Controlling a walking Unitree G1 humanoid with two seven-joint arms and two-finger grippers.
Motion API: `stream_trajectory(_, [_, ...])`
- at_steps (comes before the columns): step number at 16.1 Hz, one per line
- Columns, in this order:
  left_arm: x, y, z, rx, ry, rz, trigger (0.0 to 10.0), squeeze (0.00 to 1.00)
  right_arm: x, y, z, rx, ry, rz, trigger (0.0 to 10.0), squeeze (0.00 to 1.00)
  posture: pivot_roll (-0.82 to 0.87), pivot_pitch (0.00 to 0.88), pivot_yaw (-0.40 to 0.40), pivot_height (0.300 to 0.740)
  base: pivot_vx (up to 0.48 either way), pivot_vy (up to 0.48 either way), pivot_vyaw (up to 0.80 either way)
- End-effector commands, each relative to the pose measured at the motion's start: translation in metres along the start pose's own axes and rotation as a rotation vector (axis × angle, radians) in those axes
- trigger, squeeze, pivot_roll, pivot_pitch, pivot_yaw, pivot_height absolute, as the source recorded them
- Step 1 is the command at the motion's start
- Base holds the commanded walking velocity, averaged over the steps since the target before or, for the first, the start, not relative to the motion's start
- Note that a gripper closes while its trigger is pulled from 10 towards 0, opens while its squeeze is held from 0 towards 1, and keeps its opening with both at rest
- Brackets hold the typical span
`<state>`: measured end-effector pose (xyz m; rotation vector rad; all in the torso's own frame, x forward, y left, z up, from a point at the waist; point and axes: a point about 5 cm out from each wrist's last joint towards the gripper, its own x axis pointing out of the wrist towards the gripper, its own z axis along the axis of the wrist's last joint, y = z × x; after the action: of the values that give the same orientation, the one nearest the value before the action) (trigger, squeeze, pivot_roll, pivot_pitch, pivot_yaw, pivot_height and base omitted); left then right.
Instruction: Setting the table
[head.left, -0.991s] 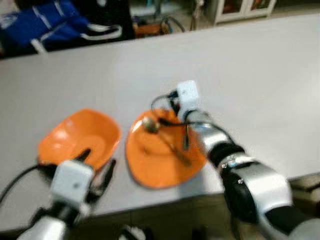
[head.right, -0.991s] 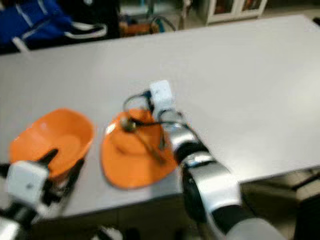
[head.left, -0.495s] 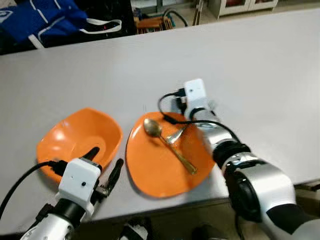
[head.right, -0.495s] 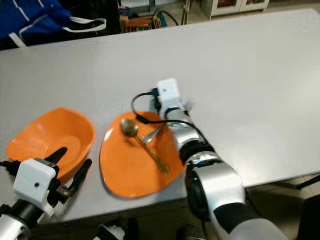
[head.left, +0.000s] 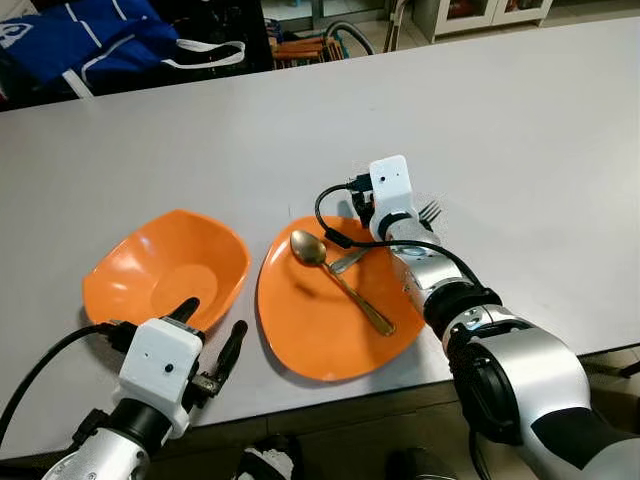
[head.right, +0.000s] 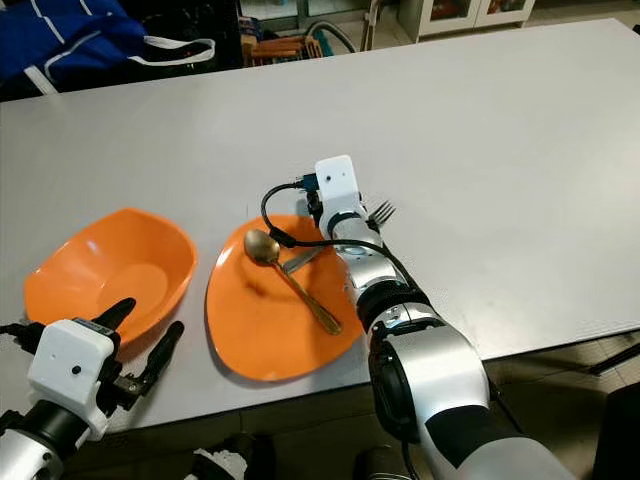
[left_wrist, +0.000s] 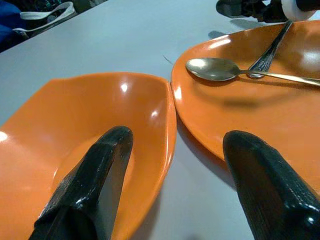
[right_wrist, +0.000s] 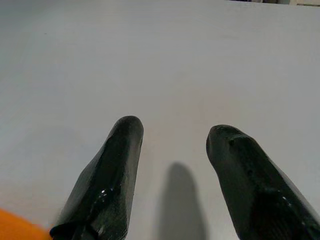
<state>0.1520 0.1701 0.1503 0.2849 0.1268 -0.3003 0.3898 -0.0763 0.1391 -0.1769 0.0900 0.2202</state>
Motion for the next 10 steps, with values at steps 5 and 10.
stream_trajectory(5, [0.001,-0.001,-0.002,0.000,0.013,0.007,10.0,0.00,0.005,-0.014,0.034,-0.026,-0.154,-0.081,10.0,0.00,0.13,0.178,0.091,0.740,0.000,0.000,0.00])
stream_trajectory(10, [0.005,-0.002,-0.003,-0.004,0.010,0.017,10.0,0.00,0.004,-0.021,0.035,0.000,-0.175,-0.091,10.0,0.00,0.11,0.175,0.084,0.740,0.000,0.000,0.00])
